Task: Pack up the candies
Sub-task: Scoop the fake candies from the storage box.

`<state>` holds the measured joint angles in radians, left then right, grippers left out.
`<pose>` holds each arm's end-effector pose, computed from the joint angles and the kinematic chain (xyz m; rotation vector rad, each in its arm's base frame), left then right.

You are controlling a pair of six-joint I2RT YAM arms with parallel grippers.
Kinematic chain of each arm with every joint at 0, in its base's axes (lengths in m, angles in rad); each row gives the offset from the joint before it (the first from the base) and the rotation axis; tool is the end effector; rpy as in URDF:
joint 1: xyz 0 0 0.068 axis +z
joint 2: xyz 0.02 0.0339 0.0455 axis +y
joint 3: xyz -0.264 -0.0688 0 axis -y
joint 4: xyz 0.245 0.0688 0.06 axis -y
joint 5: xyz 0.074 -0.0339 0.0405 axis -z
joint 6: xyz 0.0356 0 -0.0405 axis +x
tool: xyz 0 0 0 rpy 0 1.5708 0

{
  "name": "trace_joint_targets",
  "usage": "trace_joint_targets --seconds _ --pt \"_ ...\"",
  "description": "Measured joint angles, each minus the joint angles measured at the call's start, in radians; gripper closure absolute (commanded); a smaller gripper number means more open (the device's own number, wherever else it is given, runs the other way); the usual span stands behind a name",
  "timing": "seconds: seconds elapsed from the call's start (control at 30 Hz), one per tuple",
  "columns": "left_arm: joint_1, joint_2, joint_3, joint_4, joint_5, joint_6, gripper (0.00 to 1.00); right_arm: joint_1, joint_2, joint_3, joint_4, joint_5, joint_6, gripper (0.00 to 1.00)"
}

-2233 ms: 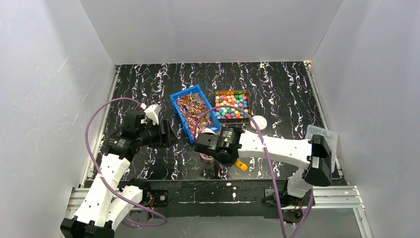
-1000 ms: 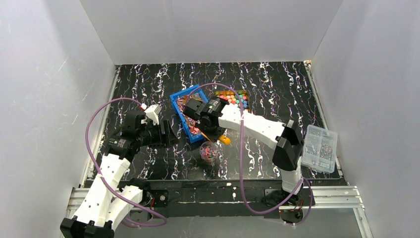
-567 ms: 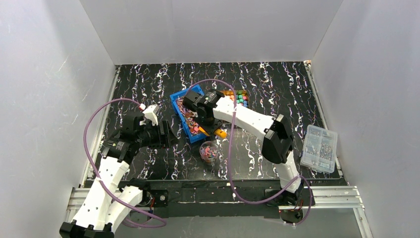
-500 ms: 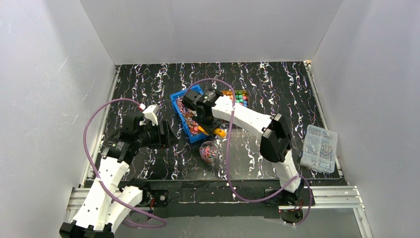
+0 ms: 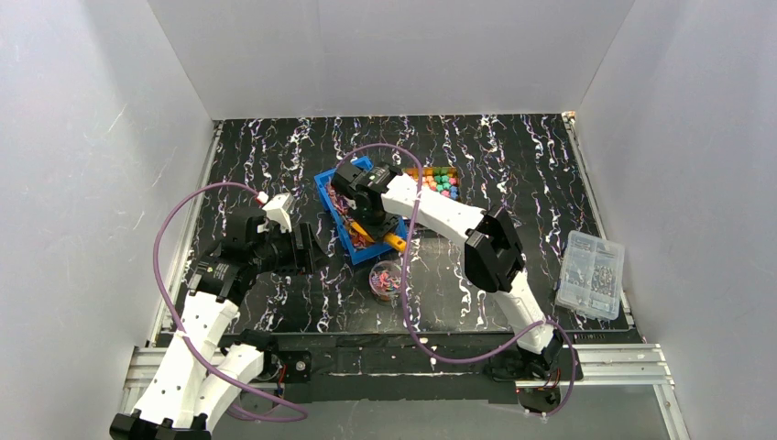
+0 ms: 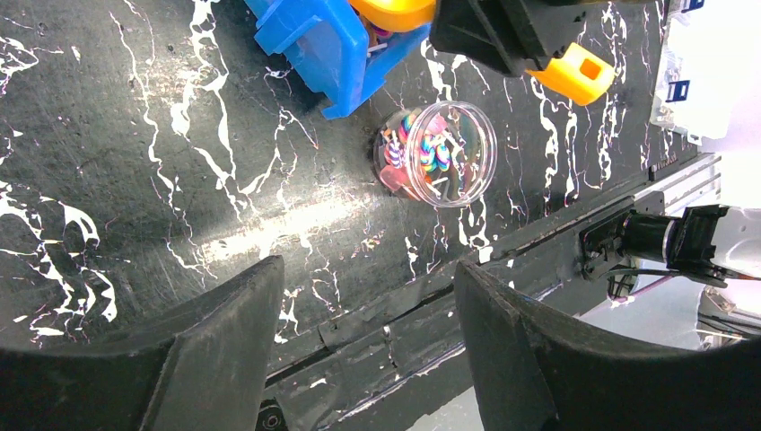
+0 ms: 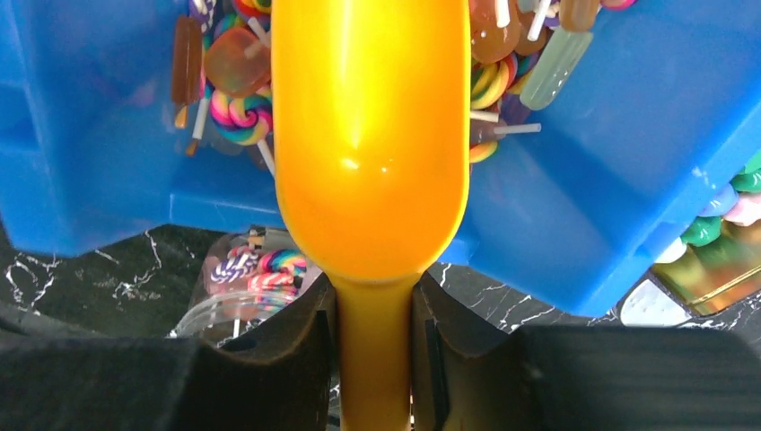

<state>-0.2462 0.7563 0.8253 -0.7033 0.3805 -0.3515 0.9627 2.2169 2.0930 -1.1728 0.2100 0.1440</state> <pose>0.1466 -0.0505 0.3080 0.1002 2.2525 -0.7472 0.2683 0.3724 0.2488 -1.0767 2.5839 -0.0481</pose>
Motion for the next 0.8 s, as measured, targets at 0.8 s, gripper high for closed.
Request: trace_joint_targets --seconds 0.8 --pt "0.0 0.023 0.0 0.0 0.0 0.0 0.34 0.007 -0.145 -0.4 0.535 0.082 0.036 0.99"
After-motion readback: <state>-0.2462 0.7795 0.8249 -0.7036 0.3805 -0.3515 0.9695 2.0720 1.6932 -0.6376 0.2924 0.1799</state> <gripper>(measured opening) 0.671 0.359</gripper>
